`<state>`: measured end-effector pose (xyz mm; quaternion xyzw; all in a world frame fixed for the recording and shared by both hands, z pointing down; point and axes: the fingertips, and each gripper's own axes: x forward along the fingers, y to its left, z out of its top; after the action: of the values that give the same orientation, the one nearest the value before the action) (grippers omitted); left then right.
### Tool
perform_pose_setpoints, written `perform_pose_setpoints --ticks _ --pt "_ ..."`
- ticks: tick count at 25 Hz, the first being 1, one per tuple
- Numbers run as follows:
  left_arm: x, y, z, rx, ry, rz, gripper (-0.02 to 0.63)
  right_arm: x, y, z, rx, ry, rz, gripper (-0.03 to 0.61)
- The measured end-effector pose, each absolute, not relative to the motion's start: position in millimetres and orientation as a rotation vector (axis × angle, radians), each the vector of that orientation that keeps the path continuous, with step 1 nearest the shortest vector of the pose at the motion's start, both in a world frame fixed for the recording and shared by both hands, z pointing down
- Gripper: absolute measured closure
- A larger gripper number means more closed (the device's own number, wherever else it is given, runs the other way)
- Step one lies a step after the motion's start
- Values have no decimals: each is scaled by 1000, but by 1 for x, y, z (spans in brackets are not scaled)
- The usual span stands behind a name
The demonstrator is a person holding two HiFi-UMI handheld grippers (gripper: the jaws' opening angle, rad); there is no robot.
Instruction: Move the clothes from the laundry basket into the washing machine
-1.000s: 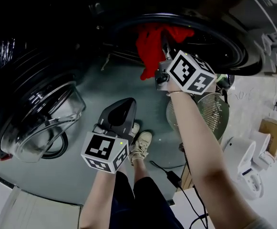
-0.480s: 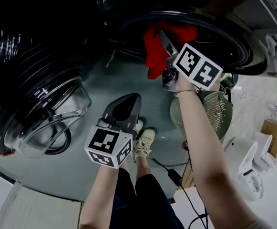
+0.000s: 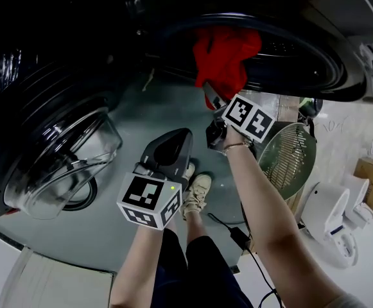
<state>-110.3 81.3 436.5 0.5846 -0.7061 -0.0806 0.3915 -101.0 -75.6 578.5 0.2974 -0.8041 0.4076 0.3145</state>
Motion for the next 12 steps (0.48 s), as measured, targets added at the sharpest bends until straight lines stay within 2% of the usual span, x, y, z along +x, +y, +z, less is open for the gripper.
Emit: perform_pose_setpoints --ticks 3,5,9,10,12 --pt "-113 80 441 1481 -1806 -195 505 -112 -80 591 742 -2124 1041 15" --pt "-116 79 445 1472 -1813 -197 505 -121 -85 591 690 -2145 1014 122" --pt "-118 76 448 1473 -1810 -202 506 -137 -80 571 549 -2187 1027 408" --pt "-118 76 448 1473 -1811 -204 505 -139 -80 562 535 -2216 1018 446" --pt "-117 77 445 1473 -1813 -207 506 -144 -82 538 518 -2318 950 469"
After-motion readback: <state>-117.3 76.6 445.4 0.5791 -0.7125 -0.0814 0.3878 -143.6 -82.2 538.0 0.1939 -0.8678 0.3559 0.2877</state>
